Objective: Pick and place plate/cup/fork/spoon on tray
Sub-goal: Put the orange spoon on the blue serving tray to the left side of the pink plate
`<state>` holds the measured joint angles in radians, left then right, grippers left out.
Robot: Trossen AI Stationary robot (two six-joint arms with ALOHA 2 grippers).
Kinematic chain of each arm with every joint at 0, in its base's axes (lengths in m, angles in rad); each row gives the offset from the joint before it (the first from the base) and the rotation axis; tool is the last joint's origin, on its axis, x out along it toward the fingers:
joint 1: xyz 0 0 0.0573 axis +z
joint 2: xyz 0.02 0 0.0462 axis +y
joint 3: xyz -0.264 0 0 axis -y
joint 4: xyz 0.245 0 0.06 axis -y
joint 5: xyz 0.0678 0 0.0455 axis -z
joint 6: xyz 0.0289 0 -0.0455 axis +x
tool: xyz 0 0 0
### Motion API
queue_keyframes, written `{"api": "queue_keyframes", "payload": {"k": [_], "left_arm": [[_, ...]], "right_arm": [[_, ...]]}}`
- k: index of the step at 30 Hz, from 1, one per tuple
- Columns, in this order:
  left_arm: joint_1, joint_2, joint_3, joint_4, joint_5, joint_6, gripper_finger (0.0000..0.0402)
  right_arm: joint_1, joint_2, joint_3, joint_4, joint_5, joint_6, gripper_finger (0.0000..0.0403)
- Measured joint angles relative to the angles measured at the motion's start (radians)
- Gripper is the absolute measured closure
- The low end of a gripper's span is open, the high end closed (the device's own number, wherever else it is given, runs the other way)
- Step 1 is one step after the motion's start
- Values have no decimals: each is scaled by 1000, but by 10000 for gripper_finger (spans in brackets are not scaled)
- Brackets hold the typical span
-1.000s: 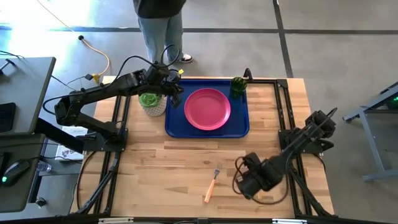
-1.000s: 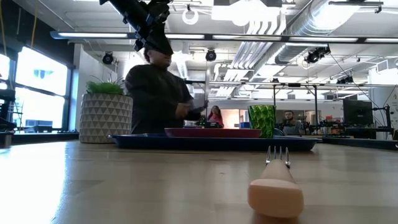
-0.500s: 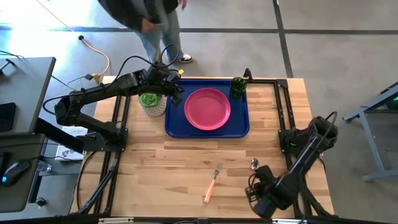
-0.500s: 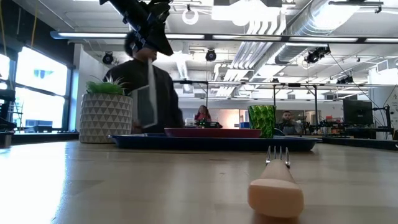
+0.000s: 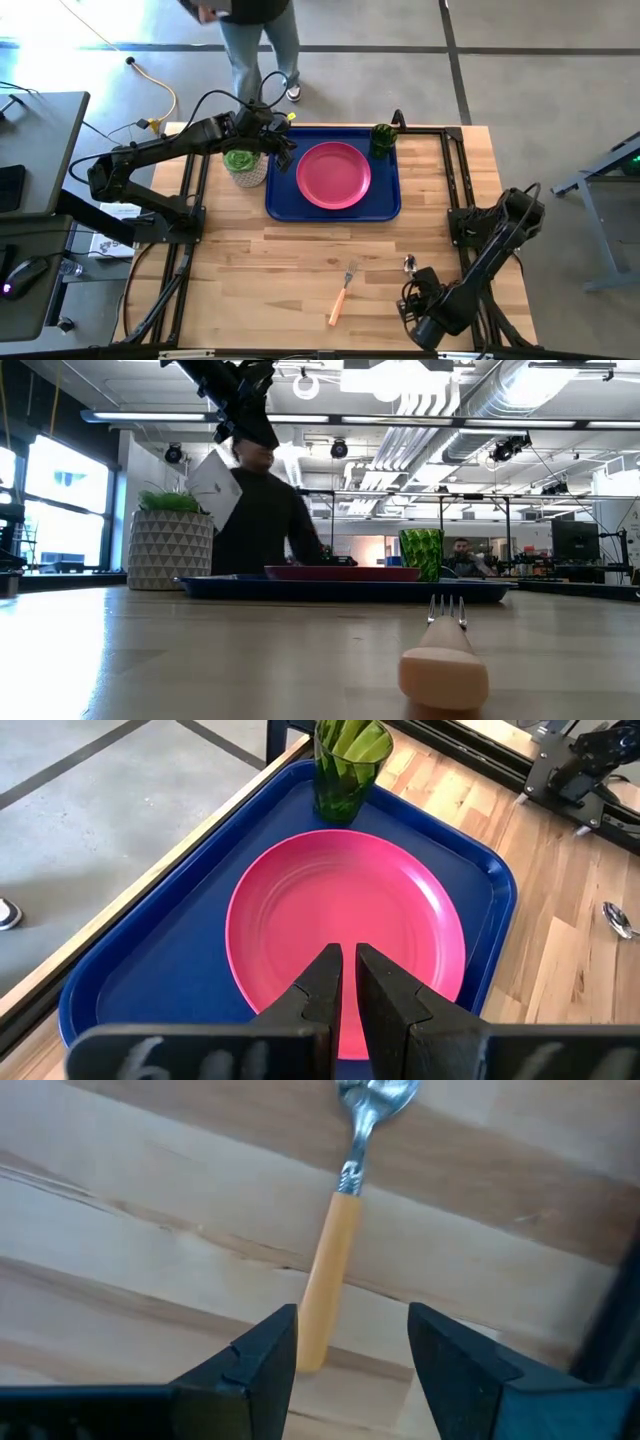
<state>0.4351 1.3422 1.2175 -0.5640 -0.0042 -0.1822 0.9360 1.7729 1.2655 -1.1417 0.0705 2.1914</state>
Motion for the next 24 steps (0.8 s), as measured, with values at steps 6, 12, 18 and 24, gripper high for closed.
{"api": "queue_keyframes", "payload": {"k": [6,12,18,24], "left_arm": [[0,0,0,0,0,0,378],[0,0,0,0,0,-1,378],[0,0,0,0,0,-1,378],[0,0,0,0,0,-1,378]], "right_arm": [[-11,0,-131,198,-22,7,220],[-45,0,-208,285,-27,1,220],[-78,-2,-256,353,-68,-48,220],[-107,-7,-283,387,-107,-76,222]]}}
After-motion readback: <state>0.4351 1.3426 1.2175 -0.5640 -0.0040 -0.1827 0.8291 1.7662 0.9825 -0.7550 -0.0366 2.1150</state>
